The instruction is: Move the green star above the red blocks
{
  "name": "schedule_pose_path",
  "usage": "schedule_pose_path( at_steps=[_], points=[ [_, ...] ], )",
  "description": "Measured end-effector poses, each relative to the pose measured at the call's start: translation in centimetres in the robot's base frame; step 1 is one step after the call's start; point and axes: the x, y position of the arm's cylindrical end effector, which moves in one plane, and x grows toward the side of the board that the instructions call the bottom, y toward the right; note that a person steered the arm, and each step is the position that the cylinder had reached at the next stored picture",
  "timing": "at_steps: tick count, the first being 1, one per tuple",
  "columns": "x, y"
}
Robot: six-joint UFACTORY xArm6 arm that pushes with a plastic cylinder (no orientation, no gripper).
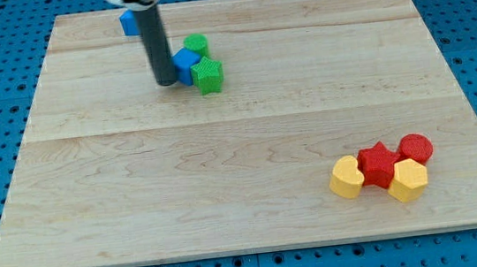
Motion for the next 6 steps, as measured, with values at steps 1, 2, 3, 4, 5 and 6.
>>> schedule_pose_path(
  at_steps=[1, 2, 3, 4, 5, 6],
  points=[
    [0.0, -1.8],
    [-1.5, -3.4],
    [-3.5, -3.7],
    [0.8, -0.3],
    [8.0, 4.7],
    [7.9, -0.4]
  ],
)
